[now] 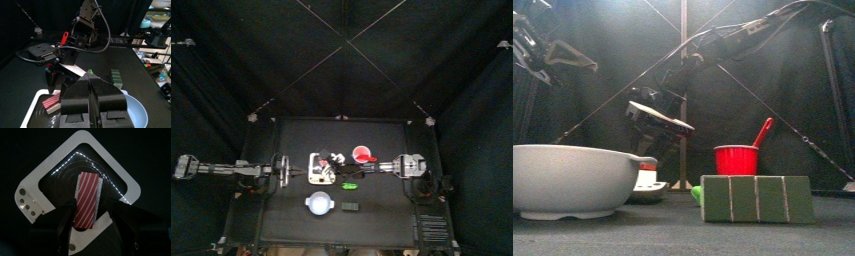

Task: Grab salmon sushi

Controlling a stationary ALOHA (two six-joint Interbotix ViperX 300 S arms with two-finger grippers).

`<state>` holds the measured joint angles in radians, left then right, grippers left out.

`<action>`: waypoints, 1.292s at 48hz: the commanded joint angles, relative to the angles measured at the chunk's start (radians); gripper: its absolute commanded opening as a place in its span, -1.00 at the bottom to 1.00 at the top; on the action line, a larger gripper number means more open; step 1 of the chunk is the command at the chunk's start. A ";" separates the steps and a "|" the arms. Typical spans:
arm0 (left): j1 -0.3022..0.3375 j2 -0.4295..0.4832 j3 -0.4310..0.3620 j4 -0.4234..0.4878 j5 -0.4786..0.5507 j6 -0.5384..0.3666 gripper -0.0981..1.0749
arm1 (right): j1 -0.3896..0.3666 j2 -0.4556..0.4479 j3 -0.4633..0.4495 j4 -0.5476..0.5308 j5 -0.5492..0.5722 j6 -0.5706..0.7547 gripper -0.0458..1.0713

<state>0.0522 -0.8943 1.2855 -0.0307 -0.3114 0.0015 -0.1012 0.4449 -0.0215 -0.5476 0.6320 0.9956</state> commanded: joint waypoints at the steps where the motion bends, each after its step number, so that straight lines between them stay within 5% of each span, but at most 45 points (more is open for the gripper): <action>1: 0.002 0.002 -0.014 -0.002 -0.008 0.000 -0.28 | -0.002 -0.023 -0.032 -0.003 -0.002 -0.003 0.61; 62: 0.006 0.002 -0.014 0.000 -0.009 0.002 -0.28 | 0.000 0.029 -0.058 0.008 -0.005 -0.002 0.60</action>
<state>0.0552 -0.8943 1.2855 -0.0307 -0.3114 0.0015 -0.0982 0.4970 -0.0522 -0.5400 0.6305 0.9940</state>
